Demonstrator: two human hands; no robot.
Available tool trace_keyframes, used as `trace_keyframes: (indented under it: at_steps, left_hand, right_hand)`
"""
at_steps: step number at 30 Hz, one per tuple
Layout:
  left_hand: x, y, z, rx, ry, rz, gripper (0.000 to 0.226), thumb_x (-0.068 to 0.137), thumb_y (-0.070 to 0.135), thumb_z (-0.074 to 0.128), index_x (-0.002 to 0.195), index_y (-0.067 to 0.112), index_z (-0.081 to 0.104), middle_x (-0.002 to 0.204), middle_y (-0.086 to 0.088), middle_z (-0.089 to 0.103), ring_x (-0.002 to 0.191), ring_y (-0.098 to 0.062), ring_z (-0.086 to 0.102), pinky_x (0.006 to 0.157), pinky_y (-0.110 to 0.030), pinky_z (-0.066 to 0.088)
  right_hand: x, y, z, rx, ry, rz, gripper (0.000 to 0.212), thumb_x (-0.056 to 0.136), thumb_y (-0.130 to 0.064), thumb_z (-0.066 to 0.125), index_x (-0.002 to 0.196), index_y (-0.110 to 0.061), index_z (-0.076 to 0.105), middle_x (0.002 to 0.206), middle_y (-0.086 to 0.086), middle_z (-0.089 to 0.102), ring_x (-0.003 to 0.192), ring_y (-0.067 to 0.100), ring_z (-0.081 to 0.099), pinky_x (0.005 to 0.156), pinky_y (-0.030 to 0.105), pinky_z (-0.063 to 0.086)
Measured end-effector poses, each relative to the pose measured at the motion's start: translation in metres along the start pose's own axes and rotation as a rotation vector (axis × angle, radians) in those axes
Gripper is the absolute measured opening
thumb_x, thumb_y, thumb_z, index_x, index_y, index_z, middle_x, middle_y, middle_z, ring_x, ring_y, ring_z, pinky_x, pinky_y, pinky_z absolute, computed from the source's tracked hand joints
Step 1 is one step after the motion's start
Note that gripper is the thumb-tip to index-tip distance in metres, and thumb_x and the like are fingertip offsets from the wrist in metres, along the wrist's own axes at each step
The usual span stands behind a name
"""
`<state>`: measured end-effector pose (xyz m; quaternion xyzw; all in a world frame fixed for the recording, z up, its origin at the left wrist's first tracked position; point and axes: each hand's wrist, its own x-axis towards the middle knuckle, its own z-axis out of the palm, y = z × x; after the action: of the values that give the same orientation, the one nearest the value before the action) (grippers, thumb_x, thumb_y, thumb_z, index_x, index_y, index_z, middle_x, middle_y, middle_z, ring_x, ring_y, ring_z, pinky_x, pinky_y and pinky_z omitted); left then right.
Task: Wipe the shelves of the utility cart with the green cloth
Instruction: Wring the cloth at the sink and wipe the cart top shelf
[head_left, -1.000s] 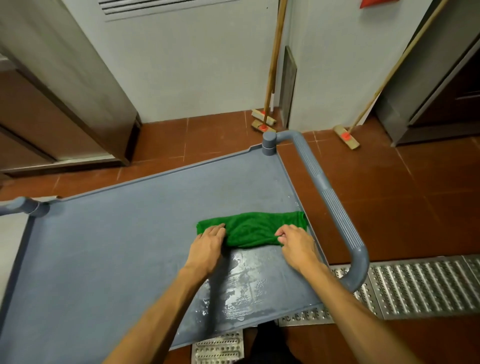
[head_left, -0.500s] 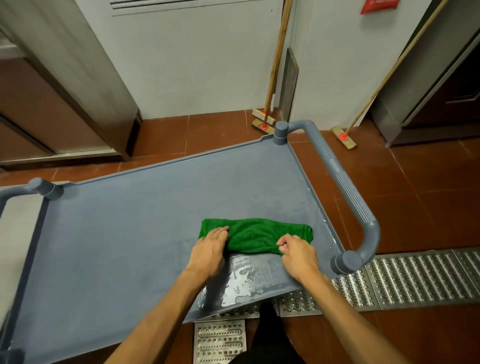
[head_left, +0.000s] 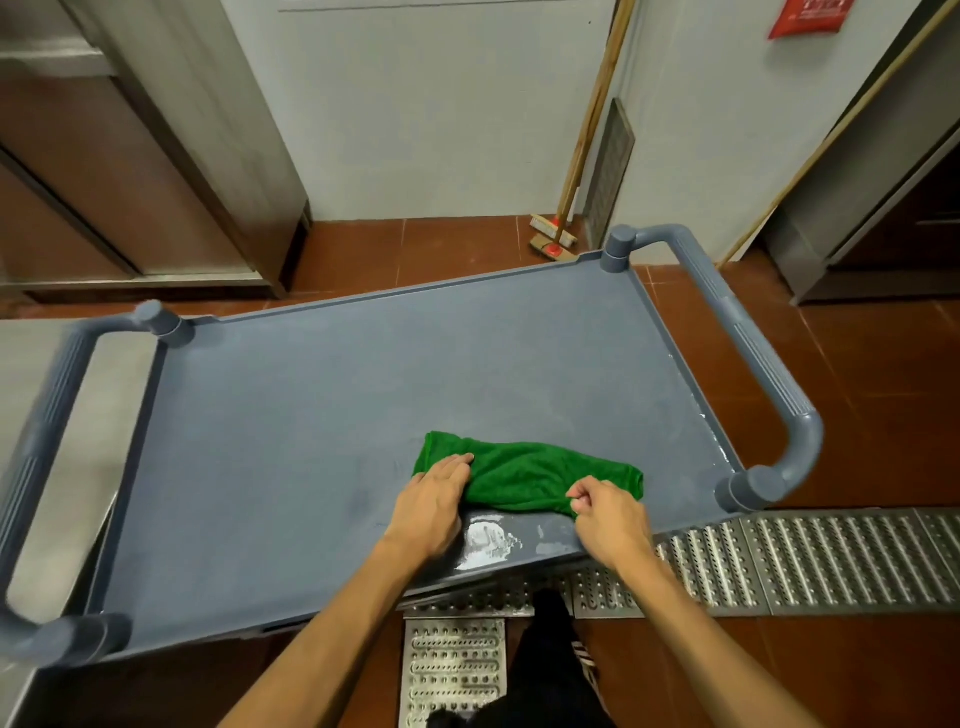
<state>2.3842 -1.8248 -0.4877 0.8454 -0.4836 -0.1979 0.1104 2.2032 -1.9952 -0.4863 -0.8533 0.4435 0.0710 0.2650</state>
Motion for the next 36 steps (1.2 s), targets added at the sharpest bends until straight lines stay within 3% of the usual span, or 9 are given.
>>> trace_keyframes:
  at_steps: [23,36]
  left_hand:
    - [-0.145,-0.102,-0.012,-0.097,0.116,-0.156,0.064,0.084,0.001,0.049,0.147,0.015,0.045,0.155,-0.001,0.044,0.141,-0.022,0.042,0.114,-0.032,0.035]
    - [-0.216,-0.143,-0.021,-0.132,0.158,-0.402,0.062,0.088,0.008,0.049,0.148,0.025,0.042,0.151,-0.001,0.049,0.135,-0.026,0.049,0.111,-0.038,0.041]
  right_hand:
    - [-0.056,-0.117,0.075,-0.136,-0.011,-0.184,0.022,0.091,-0.016,0.050,0.105,-0.023,0.066,0.113,0.003,0.067,0.105,0.027,0.064,0.085,0.032,0.046]
    - [-0.082,-0.178,0.116,-0.113,-0.049,-0.366,0.020,0.092,-0.015,0.051,0.106,-0.021,0.065,0.113,0.003,0.065,0.105,0.025,0.063,0.085,0.031,0.045]
